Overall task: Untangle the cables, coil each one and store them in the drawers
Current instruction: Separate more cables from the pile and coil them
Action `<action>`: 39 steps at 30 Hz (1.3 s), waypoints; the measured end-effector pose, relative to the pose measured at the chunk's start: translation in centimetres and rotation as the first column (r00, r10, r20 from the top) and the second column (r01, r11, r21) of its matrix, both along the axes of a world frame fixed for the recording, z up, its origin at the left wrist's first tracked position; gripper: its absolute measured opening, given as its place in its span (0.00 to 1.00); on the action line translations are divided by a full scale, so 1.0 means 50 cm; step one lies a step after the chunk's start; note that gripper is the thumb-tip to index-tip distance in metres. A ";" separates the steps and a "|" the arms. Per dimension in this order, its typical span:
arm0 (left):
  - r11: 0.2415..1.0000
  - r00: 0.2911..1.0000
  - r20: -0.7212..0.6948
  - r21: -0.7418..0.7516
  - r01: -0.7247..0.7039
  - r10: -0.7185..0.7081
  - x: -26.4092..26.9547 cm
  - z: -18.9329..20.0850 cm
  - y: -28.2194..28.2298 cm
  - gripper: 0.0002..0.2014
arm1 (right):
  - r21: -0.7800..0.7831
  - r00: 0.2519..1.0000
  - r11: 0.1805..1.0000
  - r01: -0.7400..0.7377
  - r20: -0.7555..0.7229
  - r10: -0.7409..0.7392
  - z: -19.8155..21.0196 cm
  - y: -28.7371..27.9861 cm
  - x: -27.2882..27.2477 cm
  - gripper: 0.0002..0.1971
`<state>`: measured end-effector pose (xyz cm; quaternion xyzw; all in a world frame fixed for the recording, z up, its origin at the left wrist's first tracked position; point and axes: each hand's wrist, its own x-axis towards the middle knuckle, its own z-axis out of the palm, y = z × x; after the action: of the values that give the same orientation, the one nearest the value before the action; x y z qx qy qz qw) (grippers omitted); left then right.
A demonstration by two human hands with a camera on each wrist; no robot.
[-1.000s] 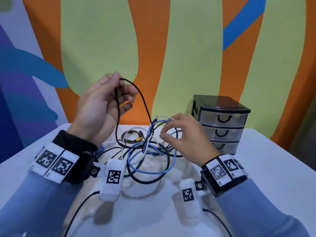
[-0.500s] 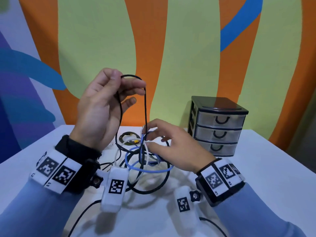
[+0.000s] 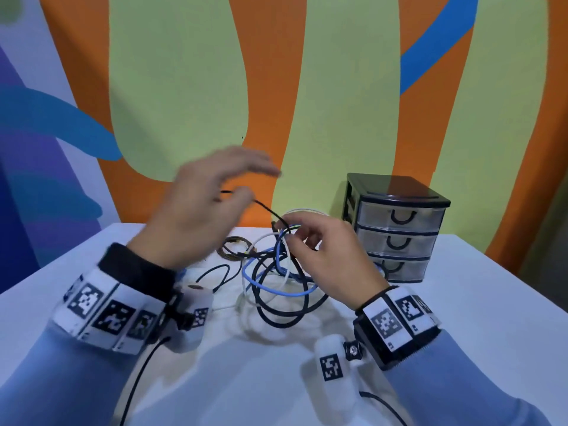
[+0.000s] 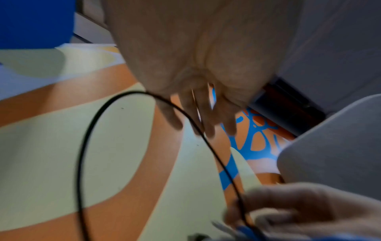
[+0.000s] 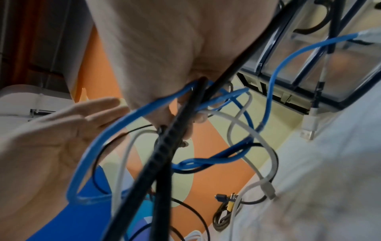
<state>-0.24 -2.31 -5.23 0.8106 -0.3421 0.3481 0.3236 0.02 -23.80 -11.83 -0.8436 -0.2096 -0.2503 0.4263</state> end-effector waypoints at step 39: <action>0.952 0.672 -0.677 -0.253 0.171 -0.301 0.008 -0.025 -0.028 0.16 | -0.024 0.981 1.000 0.017 -0.194 -0.022 -0.012 -0.013 0.015 0.06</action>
<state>0.15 -3.73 -6.47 0.7999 -0.2630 -0.0070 0.5394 0.78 -24.46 -12.41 -0.8706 -0.1616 -0.1687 0.4329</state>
